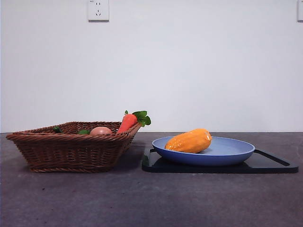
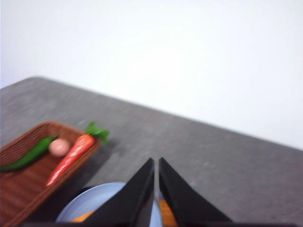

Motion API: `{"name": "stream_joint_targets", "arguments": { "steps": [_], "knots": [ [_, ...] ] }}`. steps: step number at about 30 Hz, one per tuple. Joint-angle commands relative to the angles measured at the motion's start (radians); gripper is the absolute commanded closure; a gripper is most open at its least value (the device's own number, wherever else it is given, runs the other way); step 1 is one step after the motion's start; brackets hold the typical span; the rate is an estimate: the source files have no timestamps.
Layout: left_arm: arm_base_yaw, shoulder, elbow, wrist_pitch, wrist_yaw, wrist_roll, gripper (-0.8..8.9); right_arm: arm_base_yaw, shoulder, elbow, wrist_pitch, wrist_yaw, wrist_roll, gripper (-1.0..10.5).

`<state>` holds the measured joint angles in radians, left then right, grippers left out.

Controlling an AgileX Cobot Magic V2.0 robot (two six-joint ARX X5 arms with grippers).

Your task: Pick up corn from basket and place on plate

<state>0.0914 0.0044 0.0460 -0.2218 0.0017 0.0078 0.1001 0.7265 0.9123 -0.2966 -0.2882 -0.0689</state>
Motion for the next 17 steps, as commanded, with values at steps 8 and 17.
{"name": "stream_joint_targets", "arguments": {
  "steps": [8, 17],
  "knots": [
    [0.003, -0.002, -0.021, -0.018, 0.005, -0.005, 8.10, -0.176, -0.368, -0.488, 0.340, 0.037, 0.035, 9.4],
    [0.003, -0.002, -0.021, -0.018, 0.005, -0.005, 8.10, -0.197, -0.611, -0.736, 0.378, 0.099, 0.036, 9.4]
  ]
}}
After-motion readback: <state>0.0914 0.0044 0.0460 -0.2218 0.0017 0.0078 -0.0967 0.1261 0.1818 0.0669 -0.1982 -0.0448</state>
